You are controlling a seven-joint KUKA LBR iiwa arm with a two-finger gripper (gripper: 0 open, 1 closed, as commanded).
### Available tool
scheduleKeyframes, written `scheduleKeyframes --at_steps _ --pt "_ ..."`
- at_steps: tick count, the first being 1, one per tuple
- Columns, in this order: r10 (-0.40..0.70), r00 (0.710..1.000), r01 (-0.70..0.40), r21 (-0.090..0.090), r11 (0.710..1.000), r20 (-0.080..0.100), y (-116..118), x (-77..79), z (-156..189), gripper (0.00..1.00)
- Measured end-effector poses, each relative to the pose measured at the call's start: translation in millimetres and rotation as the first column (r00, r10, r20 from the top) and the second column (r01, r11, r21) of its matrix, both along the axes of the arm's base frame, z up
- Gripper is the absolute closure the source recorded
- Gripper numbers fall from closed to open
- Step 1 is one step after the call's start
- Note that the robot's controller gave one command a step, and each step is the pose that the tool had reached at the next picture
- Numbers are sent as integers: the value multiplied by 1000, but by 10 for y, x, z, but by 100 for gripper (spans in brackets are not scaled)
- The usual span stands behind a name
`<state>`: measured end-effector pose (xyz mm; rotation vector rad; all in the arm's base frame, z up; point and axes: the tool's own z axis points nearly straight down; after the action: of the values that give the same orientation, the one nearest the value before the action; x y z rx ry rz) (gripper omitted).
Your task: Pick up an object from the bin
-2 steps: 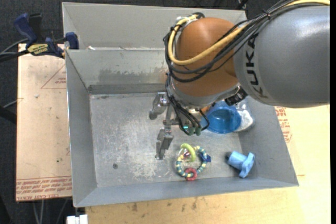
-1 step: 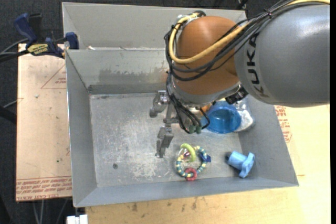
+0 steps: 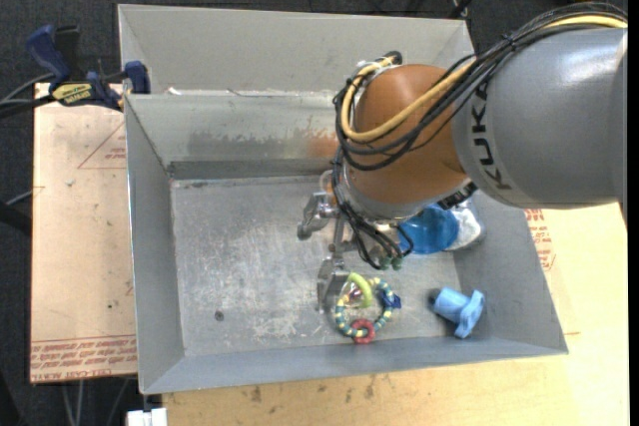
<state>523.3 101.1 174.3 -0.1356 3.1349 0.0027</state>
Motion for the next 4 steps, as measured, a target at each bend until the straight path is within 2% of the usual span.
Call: scheduleKeyframes --at_steps 1,2,3,4 --pt "129 992 -129 -3 992 -13 -289 -182 -445 0" --pt "453 891 -453 -1 891 0 -543 -92 -328 0" --pt "449 894 -449 -3 894 1 -851 88 -903 0" --pt "697 717 -697 -18 717 19 -760 -5 -979 100"
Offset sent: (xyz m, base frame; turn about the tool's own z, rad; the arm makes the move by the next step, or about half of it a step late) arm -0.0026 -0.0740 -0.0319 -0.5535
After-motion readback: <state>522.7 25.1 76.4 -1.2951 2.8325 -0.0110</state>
